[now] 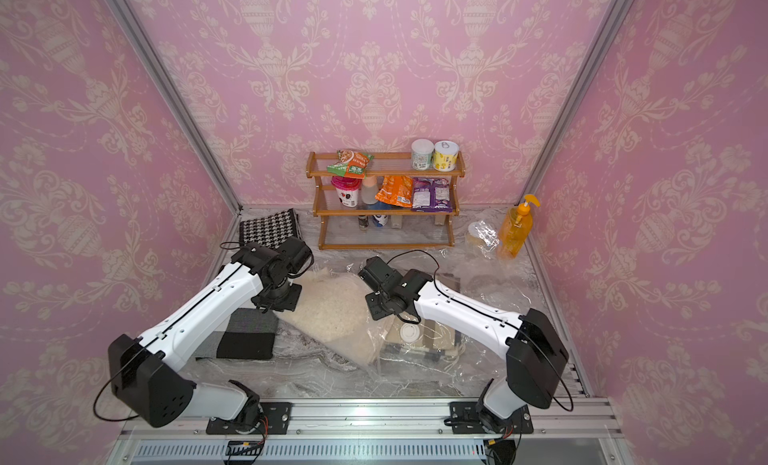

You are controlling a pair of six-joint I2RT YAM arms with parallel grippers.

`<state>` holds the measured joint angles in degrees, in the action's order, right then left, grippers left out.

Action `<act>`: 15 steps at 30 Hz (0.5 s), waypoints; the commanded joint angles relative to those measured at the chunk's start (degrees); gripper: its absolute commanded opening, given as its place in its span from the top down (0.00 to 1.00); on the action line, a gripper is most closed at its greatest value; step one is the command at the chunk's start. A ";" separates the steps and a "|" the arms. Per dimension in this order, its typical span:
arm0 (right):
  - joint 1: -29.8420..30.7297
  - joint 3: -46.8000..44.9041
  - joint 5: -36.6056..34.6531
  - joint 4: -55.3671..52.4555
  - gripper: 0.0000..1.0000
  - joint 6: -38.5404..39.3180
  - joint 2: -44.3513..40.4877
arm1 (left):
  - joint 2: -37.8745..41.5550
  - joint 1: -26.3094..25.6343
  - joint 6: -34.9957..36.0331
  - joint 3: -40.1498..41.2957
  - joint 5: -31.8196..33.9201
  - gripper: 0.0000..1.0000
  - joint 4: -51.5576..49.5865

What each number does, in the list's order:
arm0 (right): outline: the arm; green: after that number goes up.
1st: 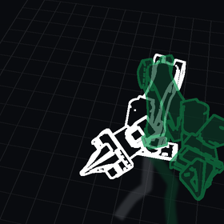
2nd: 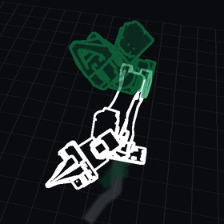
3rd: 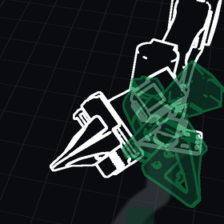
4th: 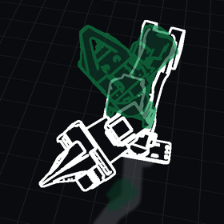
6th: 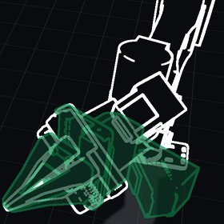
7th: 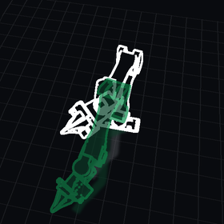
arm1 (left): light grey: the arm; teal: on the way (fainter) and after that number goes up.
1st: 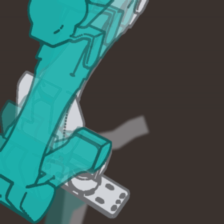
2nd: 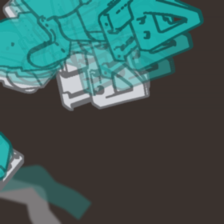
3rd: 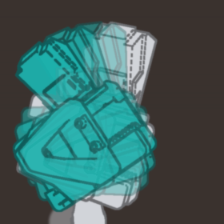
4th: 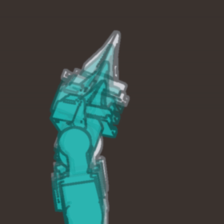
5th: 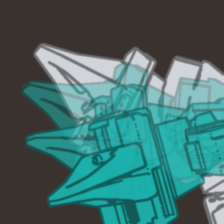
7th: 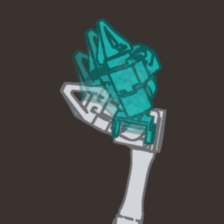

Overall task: Take the scarf out of the vacuum bag
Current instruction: Take out the scarf from the vacuum bag, then place the scarf at the center of the board.

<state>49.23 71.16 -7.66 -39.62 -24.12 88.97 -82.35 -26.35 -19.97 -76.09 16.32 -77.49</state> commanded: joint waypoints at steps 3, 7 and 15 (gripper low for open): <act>-0.42 -1.35 0.93 1.79 1.00 1.18 -1.54 | -3.39 1.90 1.67 -6.24 12.12 1.00 -6.38; -0.45 -1.63 1.43 2.69 1.00 1.27 -1.95 | -7.92 3.56 2.76 -10.89 18.44 1.00 -9.29; -0.49 -1.66 3.15 4.77 1.00 1.26 -1.94 | -12.48 7.12 5.99 -13.70 27.11 1.00 -10.83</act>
<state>49.19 70.50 -5.28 -36.27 -23.73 88.97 -94.65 -20.56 -16.32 -87.99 35.40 -84.88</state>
